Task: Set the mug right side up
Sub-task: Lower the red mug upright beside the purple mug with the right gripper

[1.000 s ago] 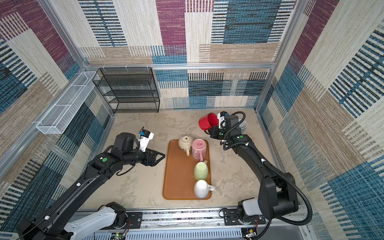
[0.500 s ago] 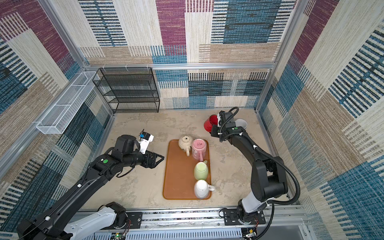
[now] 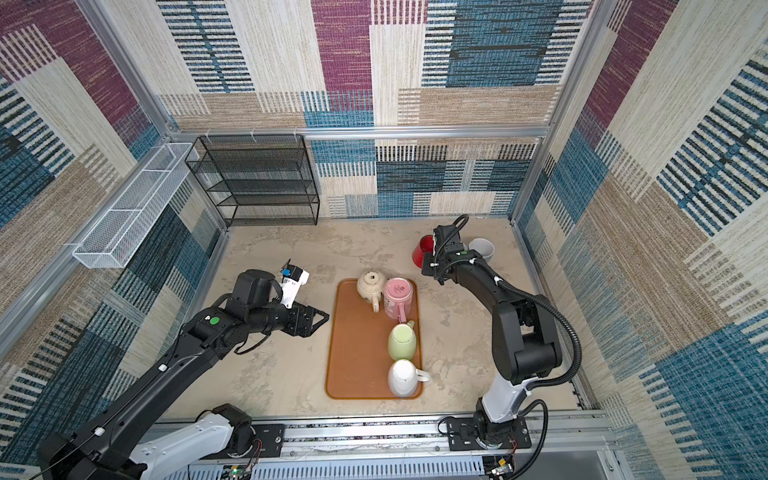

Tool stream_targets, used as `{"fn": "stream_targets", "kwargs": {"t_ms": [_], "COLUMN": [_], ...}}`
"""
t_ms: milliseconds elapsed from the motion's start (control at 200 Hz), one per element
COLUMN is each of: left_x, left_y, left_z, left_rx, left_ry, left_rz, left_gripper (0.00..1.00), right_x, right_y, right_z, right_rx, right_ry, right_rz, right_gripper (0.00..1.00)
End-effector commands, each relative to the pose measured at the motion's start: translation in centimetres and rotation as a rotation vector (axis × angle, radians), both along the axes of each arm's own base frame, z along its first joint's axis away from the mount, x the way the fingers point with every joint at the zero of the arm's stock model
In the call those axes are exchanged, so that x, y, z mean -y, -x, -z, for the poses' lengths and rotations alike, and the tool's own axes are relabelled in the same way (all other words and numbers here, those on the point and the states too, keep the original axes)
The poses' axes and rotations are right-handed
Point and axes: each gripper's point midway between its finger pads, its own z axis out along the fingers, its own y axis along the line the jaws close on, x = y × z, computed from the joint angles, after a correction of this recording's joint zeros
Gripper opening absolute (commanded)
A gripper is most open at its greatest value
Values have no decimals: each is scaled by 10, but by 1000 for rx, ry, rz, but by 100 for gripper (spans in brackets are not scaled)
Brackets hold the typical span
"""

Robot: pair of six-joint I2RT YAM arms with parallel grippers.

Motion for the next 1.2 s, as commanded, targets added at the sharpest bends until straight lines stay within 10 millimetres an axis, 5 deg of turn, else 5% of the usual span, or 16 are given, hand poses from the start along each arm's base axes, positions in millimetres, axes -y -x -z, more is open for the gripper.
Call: {"fn": "stream_targets", "kwargs": {"t_ms": [0, 781, 1197], "left_x": [-2, -3, -2], "left_y": [1, -1, -1], "left_z": [4, 11, 11], "left_rx": [6, -14, -17], "left_ry": [-30, -52, -52], "left_rz": [19, 15, 16], "left_gripper": [85, 85, 84], "right_x": [5, 15, 9], "right_y": [-14, -26, -25], "right_z": [-9, 19, 28], "right_rx": [61, -16, -38], "right_ry": [40, 165, 228], "right_rz": [11, 10, -10], "right_gripper": [0, 0, 21]}}
